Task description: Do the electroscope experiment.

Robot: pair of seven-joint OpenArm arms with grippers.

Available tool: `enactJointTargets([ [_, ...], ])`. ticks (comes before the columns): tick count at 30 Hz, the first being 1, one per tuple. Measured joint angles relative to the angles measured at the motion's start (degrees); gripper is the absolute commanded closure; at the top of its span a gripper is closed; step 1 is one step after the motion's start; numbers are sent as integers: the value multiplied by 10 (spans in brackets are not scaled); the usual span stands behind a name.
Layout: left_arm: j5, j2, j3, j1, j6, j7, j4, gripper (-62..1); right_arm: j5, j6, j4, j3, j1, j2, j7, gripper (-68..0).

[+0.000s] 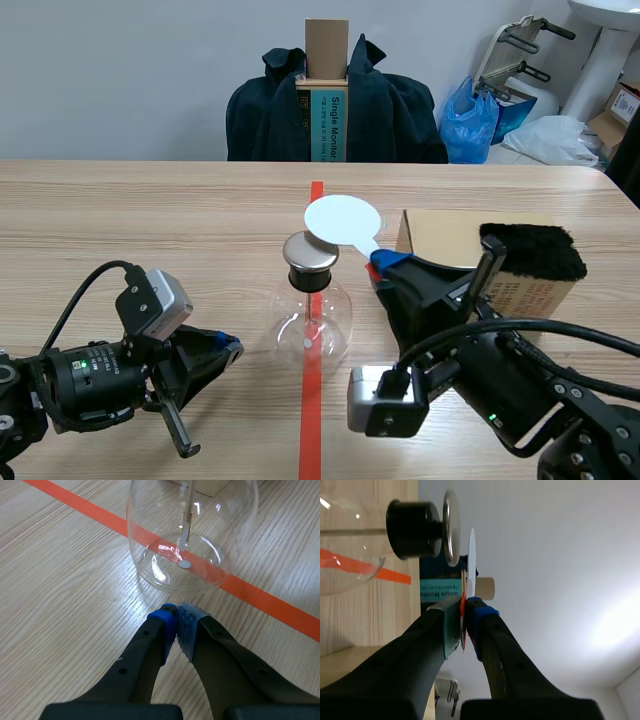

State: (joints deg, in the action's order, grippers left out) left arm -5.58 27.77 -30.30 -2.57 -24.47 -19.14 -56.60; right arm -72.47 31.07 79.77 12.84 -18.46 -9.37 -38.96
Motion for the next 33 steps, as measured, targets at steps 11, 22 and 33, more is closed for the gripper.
enactJointTargets([
  [11,0,0,0,0,0,0,0,-28,0,0,0,0,4,0,-77,-8],
  [22,0,0,0,0,0,0,0,-28,0,0,0,0,5,0,-88,-8],
  [33,0,0,0,0,0,0,0,-28,0,0,0,0,5,0,9,-8],
])
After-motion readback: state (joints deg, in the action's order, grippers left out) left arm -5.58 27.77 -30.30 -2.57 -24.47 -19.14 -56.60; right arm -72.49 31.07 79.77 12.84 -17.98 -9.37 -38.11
